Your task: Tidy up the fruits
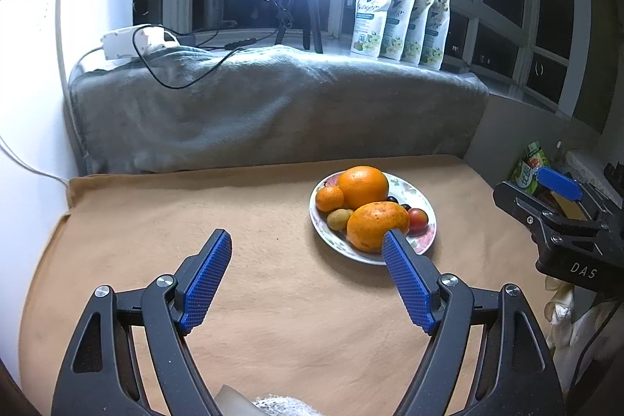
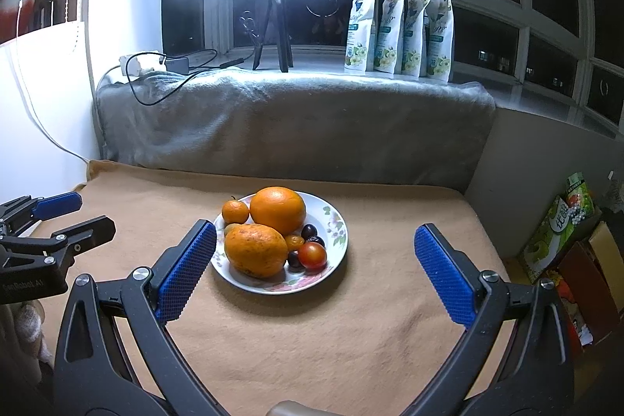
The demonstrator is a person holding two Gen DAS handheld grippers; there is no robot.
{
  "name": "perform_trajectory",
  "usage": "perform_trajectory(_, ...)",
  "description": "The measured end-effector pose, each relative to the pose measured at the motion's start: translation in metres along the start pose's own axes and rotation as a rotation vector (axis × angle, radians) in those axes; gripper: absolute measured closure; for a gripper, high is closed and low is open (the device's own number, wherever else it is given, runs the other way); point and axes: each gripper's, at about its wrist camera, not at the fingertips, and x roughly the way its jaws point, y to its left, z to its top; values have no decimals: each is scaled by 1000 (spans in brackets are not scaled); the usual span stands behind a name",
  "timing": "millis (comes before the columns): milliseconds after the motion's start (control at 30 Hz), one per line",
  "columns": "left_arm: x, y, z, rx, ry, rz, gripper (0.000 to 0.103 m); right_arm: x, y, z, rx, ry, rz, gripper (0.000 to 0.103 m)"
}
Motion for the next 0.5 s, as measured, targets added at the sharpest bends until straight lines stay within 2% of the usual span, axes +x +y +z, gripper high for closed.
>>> perform_trajectory(500,-3,2,1,-9,-10,-5,23,-3,10,-2,-3,6,8,0)
